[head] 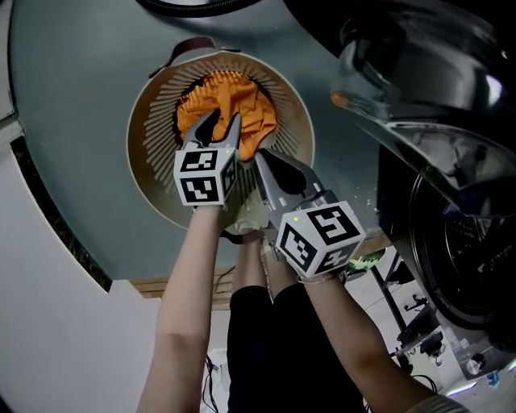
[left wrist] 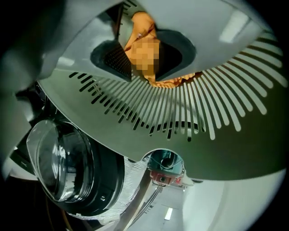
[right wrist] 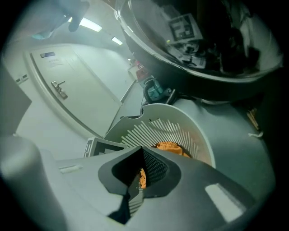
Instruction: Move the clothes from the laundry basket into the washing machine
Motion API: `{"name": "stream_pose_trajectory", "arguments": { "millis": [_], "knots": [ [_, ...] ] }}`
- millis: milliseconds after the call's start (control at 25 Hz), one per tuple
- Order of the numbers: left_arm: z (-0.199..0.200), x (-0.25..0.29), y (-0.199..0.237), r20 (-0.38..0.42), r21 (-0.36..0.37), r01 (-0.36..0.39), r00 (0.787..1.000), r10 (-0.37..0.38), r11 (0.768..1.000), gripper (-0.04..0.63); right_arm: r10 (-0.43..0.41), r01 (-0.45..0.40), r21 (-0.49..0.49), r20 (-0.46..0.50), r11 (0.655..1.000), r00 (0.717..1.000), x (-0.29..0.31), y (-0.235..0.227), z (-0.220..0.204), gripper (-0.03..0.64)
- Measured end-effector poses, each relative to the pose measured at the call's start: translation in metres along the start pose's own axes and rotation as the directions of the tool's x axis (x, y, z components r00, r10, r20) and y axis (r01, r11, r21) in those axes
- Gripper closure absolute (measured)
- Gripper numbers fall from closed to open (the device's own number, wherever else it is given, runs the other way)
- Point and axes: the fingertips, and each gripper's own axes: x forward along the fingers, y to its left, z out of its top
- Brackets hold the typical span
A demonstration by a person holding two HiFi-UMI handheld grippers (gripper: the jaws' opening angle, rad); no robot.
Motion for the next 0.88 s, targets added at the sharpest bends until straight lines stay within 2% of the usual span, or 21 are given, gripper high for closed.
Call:
{"name": "stream_pose_trajectory", "arguments": {
  "millis": [80,280,600,640,720,880],
  "knots": [
    [-0.001,0.012,0.006,0.002,-0.009,0.002,1.000,-0.002,1.000,0.421,-0.012,0.011,0.029,0.013,1.000,1.000,0.001,-0.007,0.000,0.589],
    [-0.024,0.032,0.029,-0.063,-0.009,-0.080,0.995,0.079,0.997,0.368,0.020,-0.022,0.076,0.029,0.997,0.999,-0.003,-0.009,-0.001,0.589],
    [-0.048,0.065,0.056,-0.187,0.113,-0.143,0.969,0.162,0.983,0.356,0.073,-0.079,0.085,0.072,0.993,0.995,-0.007,0.000,0.010,0.589],
    [-0.050,0.067,0.059,-0.195,0.127,-0.148,0.966,0.171,0.981,0.377,0.076,-0.082,0.084,0.072,0.993,0.994,-0.008,0.001,0.009,0.589],
    [-0.050,0.068,0.066,-0.200,0.135,-0.150,0.964,0.175,0.979,0.580,0.080,-0.085,0.085,0.068,0.993,0.995,-0.006,0.001,0.007,0.589],
    [-0.041,0.054,0.062,-0.184,0.115,-0.127,0.972,0.147,0.985,0.584,0.071,-0.077,0.079,0.072,0.994,0.995,-0.008,0.000,0.011,0.589]
  ]
}}
